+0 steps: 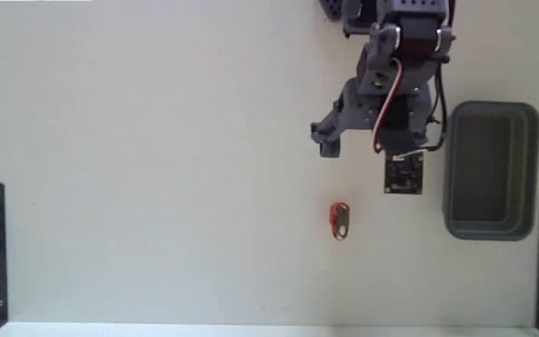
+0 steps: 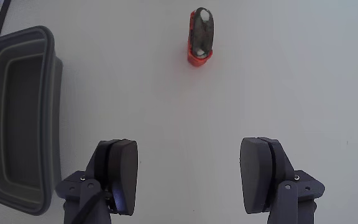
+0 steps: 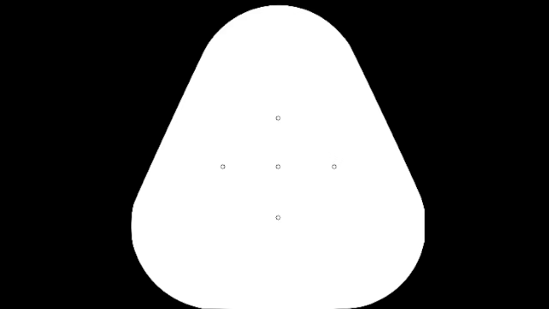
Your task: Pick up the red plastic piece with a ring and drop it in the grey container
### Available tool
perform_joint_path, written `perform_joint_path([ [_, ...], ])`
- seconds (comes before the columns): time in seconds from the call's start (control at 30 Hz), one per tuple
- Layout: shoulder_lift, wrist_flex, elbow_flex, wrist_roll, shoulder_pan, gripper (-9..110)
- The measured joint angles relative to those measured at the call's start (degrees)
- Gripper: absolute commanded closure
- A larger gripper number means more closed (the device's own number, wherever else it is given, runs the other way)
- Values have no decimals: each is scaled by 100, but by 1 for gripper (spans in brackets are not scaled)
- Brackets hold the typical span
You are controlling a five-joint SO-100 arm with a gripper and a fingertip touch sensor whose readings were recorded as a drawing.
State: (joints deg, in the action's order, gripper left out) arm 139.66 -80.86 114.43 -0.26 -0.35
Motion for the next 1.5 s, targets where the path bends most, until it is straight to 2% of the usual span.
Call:
perform_joint_path([
  [1.17,-229,9,0,0,9,-9],
  [1.5,-958,686,-9,0,9,-9],
])
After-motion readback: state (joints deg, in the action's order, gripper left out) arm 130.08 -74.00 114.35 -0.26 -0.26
